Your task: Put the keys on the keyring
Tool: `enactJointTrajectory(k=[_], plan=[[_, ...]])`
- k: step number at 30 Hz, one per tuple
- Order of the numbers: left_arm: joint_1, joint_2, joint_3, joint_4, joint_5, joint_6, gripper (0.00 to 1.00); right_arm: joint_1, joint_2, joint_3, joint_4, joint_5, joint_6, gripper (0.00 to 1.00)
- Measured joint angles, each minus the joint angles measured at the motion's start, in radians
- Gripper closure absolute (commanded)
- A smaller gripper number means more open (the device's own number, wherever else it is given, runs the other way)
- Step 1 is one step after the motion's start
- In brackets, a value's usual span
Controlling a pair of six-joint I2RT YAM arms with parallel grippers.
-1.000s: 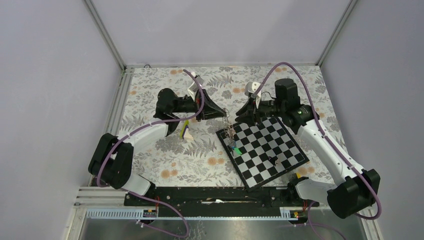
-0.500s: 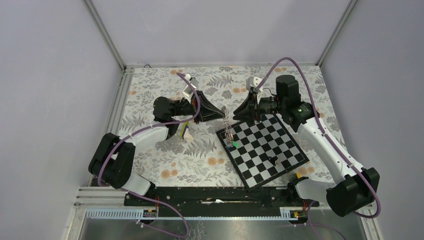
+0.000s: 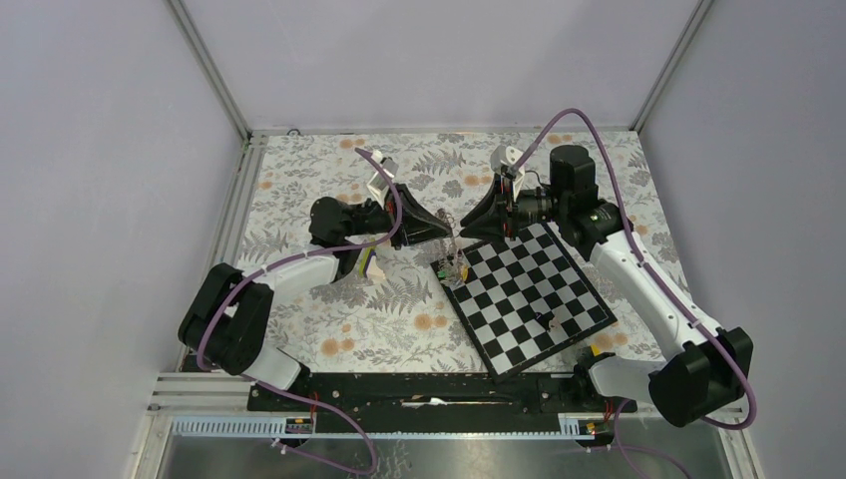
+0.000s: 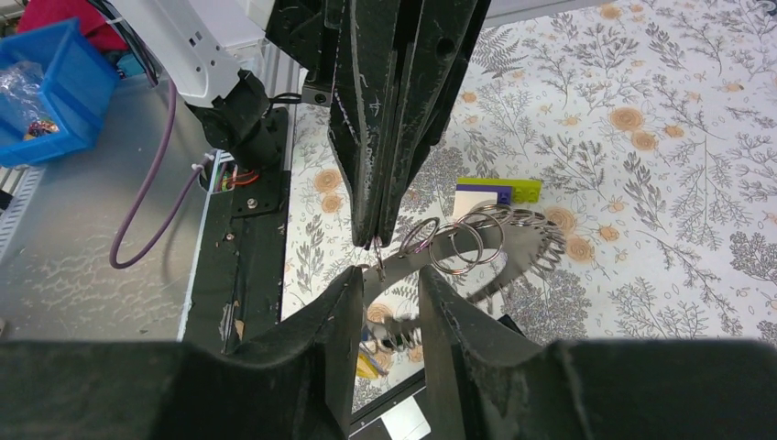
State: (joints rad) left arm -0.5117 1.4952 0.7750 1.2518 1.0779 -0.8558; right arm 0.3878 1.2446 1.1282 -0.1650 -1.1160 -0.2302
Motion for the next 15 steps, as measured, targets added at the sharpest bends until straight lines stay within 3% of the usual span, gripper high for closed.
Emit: enactJointTrajectory(k=[15], plan=[[-0.001,0.008,0.0,0.019,-0.017,-0.021,1.0,0.003,0.007,-0.03,0.031,-0.022,0.02,0.64]])
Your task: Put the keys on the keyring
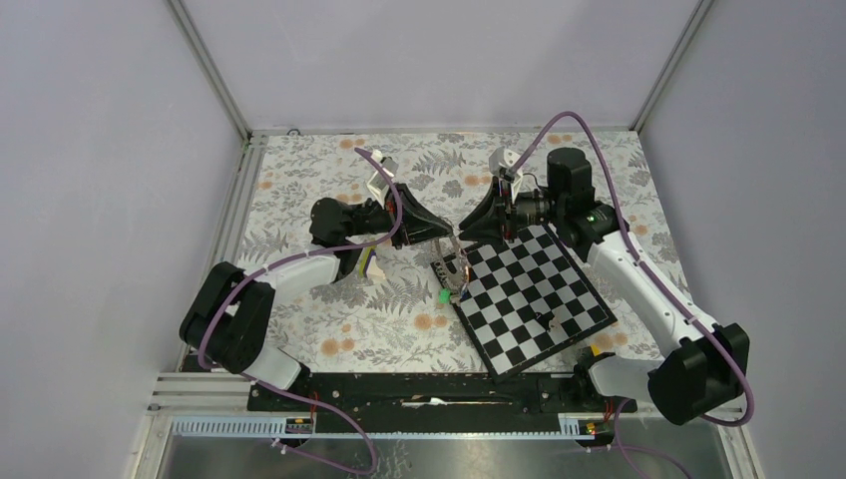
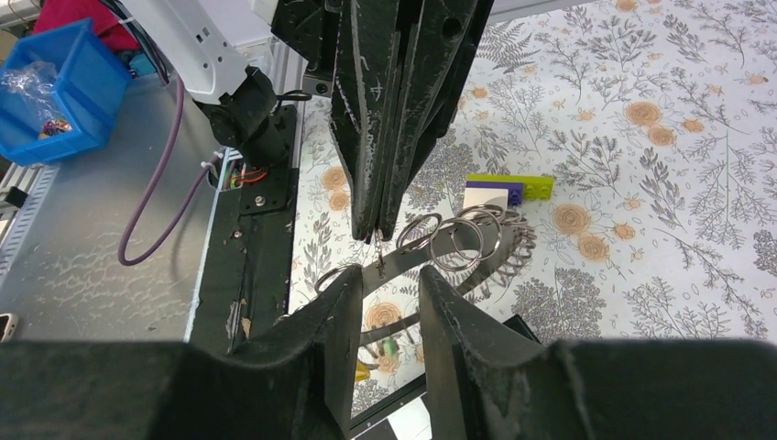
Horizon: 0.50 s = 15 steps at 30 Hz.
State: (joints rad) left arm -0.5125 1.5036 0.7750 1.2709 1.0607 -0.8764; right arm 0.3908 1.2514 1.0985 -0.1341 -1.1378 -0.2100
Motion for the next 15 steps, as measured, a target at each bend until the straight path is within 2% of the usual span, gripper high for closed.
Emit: enactJointTrajectory(k=[15], plan=[[-0.008,0.008,0.0,0.015,-0.003,-0.011,1.0,0.017,0.024,-0.003,0.014,0.0,0.007,0.72]])
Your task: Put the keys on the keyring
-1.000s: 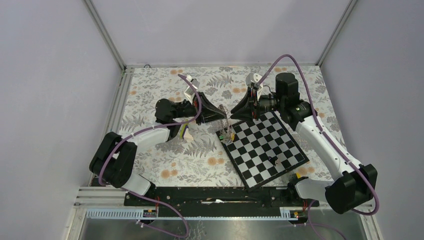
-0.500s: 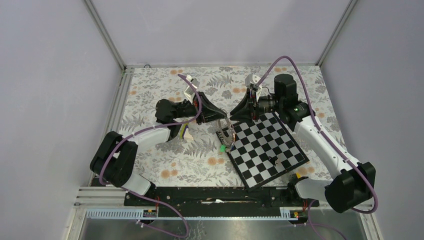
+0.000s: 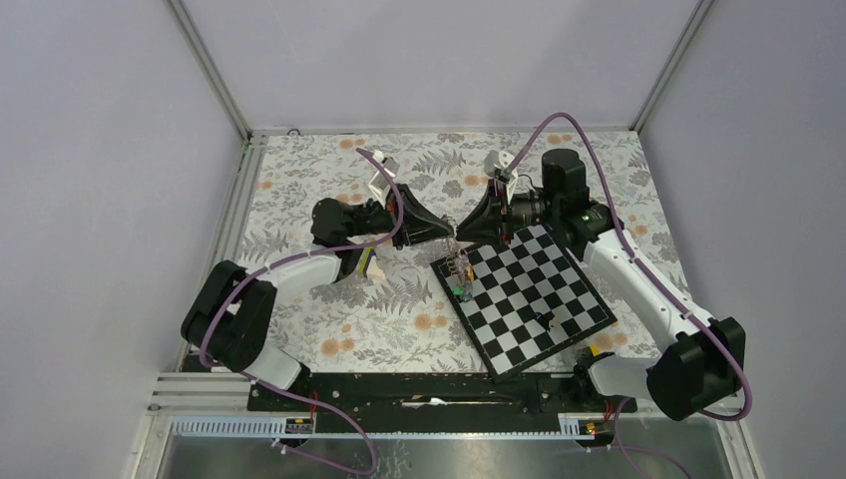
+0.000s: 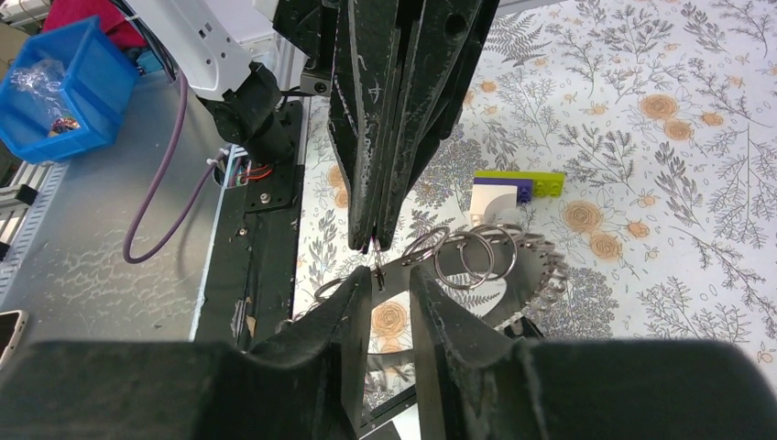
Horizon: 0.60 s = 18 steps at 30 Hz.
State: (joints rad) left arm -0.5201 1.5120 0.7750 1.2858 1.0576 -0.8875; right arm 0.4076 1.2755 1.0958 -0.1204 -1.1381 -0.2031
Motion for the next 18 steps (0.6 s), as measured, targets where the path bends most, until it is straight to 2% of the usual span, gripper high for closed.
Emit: enactJointTrajectory(k=[6,8,10,13,14,18], plan=[[0.0,0.009,0.0,0.001,0.0,-0.001,1.0,0.004,0.003,-0.005,0.002,0.0,0.002,0.79],[-0.001,0.011,0.0,0.001,0.0,-0.001,1.0,0.005,0.003,-0.005,0.002,0.0,0.002,0.85],[-0.001,0.011,0.0,0.001,0.0,0.0,1.0,0.006,0.003,-0.005,0.002,0.0,0.002,0.98],[-0.001,0.014,0.0,0.002,0.0,0.005,1.0,0.006,0.003,-0.005,-0.002,0.0,-0.004,1.0],[-0.001,0.015,0.0,0.0,0.0,0.009,0.96,0.006,0.003,-0.005,-0.009,0.001,-0.013,1.0],[-0.001,0.016,0.0,-0.046,0.013,0.075,0.69,0.011,0.003,0.003,-0.093,0.036,-0.132,1.0]])
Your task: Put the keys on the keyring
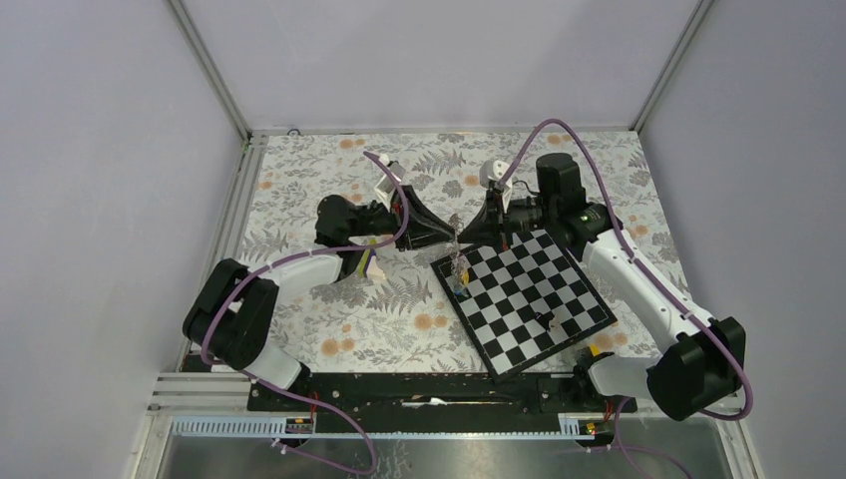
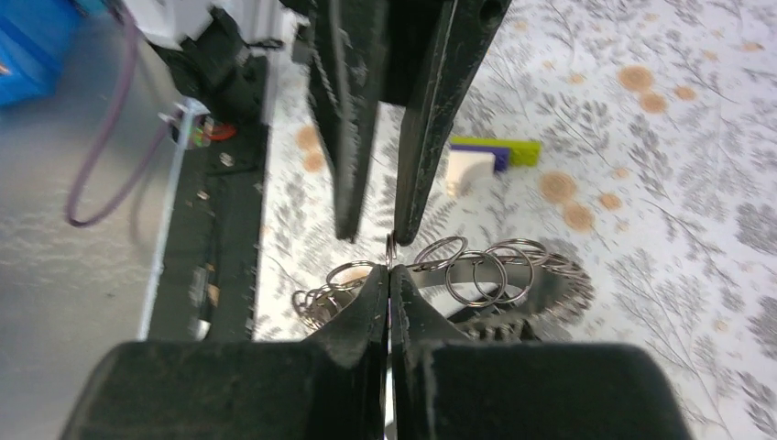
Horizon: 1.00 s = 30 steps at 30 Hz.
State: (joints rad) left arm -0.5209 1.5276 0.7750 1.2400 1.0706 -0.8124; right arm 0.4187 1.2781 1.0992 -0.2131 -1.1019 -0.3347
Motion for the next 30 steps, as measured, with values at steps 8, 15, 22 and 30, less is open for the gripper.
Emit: enactJointTrajectory(k=[8,15,22,30], plan=[[0.022,-0.019,0.115,-0.409,0.085,0.297,0.39,0.013,-0.055,0.004,-0.209,0.241,-0.373,1.0],[0.037,-0.021,0.325,-0.934,0.089,0.647,0.41,0.034,-0.198,-0.103,-0.223,0.359,-0.654,1.0],[0.035,-0.021,0.348,-1.129,0.065,0.801,0.44,0.052,-0.276,-0.265,-0.193,0.413,-0.816,1.0],[0.015,-0.022,0.348,-1.289,0.013,0.997,0.44,0.058,-0.36,-0.341,-0.14,0.453,-0.809,1.0]])
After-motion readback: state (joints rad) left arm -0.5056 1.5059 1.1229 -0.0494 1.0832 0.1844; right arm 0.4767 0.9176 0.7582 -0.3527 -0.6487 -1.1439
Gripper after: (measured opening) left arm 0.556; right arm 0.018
